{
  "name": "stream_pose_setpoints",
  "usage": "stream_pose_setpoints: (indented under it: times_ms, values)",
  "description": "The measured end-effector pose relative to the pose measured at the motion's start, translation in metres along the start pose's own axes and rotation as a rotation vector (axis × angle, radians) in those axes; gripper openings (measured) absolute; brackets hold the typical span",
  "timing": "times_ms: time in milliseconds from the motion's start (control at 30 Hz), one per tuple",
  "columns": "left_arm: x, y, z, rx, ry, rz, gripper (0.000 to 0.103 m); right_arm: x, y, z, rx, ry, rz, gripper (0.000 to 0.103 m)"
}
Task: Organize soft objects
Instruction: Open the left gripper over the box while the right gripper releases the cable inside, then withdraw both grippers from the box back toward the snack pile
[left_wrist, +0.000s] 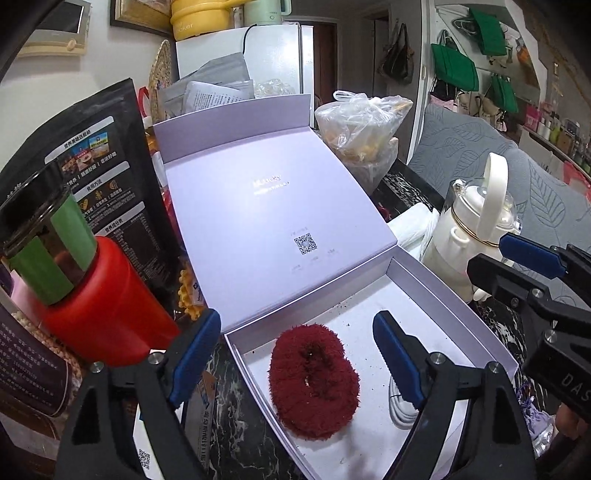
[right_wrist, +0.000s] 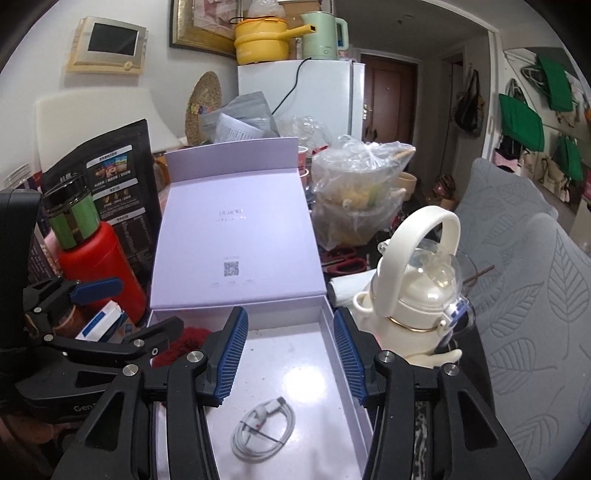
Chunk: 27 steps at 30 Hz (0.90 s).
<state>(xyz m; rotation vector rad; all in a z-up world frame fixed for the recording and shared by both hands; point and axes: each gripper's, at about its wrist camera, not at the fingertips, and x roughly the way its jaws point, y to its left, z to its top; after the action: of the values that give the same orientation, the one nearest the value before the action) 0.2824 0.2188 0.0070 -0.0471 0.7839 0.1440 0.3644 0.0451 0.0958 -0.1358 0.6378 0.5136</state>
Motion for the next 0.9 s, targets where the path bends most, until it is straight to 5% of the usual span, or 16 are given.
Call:
stream_pose_setpoints:
  times_ms: [900]
  values:
    - [-0.051,-0.002,0.004,-0.02,-0.068,0.008,0.085,-0.046,0.011,0.004,-0.021,-0.036,-0.009,0.048]
